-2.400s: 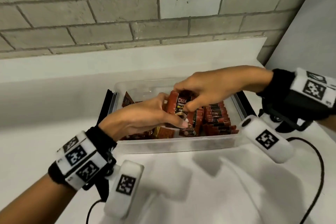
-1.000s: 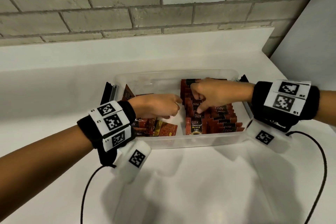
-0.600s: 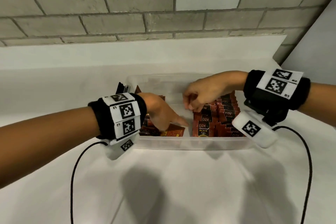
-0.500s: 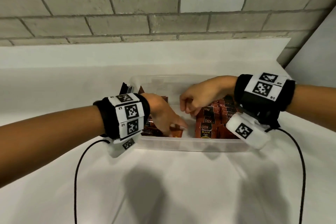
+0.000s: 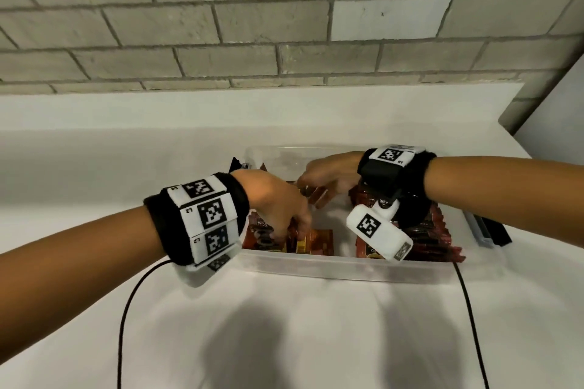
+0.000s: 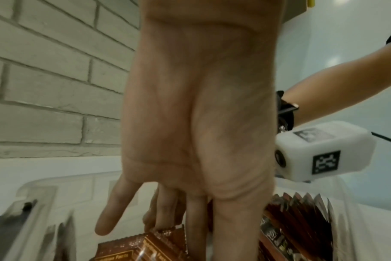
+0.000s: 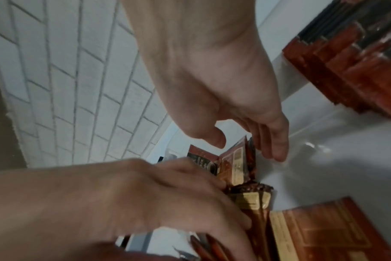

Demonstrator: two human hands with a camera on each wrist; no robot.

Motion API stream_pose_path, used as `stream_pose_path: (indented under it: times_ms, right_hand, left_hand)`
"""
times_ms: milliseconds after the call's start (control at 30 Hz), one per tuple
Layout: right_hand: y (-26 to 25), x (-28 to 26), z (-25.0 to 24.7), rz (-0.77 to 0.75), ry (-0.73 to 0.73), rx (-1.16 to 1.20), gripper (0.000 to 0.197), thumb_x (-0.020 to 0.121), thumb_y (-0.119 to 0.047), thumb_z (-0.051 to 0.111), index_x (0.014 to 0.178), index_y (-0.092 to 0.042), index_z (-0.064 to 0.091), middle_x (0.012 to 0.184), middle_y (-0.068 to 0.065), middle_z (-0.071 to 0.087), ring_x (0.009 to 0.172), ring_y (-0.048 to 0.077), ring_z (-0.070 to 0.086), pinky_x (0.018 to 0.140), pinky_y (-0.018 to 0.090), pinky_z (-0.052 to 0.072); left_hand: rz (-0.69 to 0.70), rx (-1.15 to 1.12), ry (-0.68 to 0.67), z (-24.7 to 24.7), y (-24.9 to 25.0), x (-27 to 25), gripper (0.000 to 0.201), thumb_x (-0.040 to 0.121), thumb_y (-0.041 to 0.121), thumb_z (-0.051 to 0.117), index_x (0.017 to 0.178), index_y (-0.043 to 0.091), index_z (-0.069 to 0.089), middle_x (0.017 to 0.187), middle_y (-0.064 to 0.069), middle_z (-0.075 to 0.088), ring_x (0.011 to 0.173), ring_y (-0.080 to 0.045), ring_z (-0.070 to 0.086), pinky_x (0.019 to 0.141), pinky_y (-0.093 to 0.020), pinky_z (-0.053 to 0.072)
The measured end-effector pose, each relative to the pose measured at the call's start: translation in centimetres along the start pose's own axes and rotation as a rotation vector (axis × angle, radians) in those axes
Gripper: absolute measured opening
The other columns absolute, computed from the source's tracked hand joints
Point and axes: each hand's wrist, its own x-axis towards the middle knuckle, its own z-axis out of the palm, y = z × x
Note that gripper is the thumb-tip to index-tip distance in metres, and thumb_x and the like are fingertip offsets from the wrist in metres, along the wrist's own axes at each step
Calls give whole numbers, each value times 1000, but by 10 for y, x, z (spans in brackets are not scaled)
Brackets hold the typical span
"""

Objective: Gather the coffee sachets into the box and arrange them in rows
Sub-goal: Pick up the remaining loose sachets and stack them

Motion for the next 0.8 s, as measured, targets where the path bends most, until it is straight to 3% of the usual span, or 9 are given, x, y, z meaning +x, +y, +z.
stream_pose_path:
  times_ms: [100,167,267,400,500,567,633,700,800]
  right_hand:
    - [0,3,1,5,-29,126,12,95,-6,49,87,-2,57,84,12,64,80,24,59,76,32,54]
    - [3,1,0,-7,7,216,20,96,-6,46,77,-6,51,66,8,63,70,21,55,57,24,54]
    - [-1,1,2,-23,1,187,19,95,-3,47,76,-7,51,67,6,62,67,18,54,45,20,52]
    - [-14,-2,6,-34,-10,92,10,94,-6,52,84,-6,55,82,10,61,69,20,59,57,23,53]
    - [-13,-16,-3,-136,44,57,13,95,-8,51,102,-2,60,101,16,68,92,31,67,81,41,58]
    - [-11,-30,-9,-207,54,122,13,96,-8,49,104,-7,59,110,17,66,102,31,65,87,43,56]
    - [-7,-45,-12,-282,13,233,14,98,-8,47,106,-14,56,118,13,61,111,29,60,88,41,55]
    - [-2,-62,-11,-364,-26,367,27,98,-10,45,124,-16,50,131,11,53,120,28,53,87,41,56]
    - [5,-88,-2,-456,-24,538,26,102,-22,36,123,-20,51,118,8,63,110,23,60,86,45,56]
  left_hand:
    - [55,-67,120,0,-7,-5,37,86,11,64,120,27,62,93,15,57,84,-5,53,77,-21,44]
    - [89,-165,207,0,-13,-10,29,86,7,64,112,21,68,81,17,60,72,5,54,68,-14,39]
    - [139,-265,341,1,-24,-18,25,84,2,65,100,19,72,92,5,71,83,-5,64,78,-20,49]
    - [153,-380,505,3,-37,-36,22,82,4,68,94,23,74,93,6,73,87,-2,67,81,-21,53]
    - [157,-476,674,3,-44,-53,21,80,6,71,95,21,75,87,10,73,83,3,66,77,-11,48]
    - [152,-539,795,4,-47,-63,22,80,7,71,97,22,73,88,11,73,85,3,66,75,-10,49]
    - [121,-628,895,5,-49,-69,24,82,8,70,99,24,72,88,11,72,84,1,66,71,-13,51]
    - [71,-742,977,7,-46,-72,25,83,8,69,100,25,70,91,6,72,84,-6,67,69,-20,55]
    - [76,-1029,1058,10,-33,-73,25,84,5,67,103,20,68,93,-5,71,85,-20,70,72,-37,60]
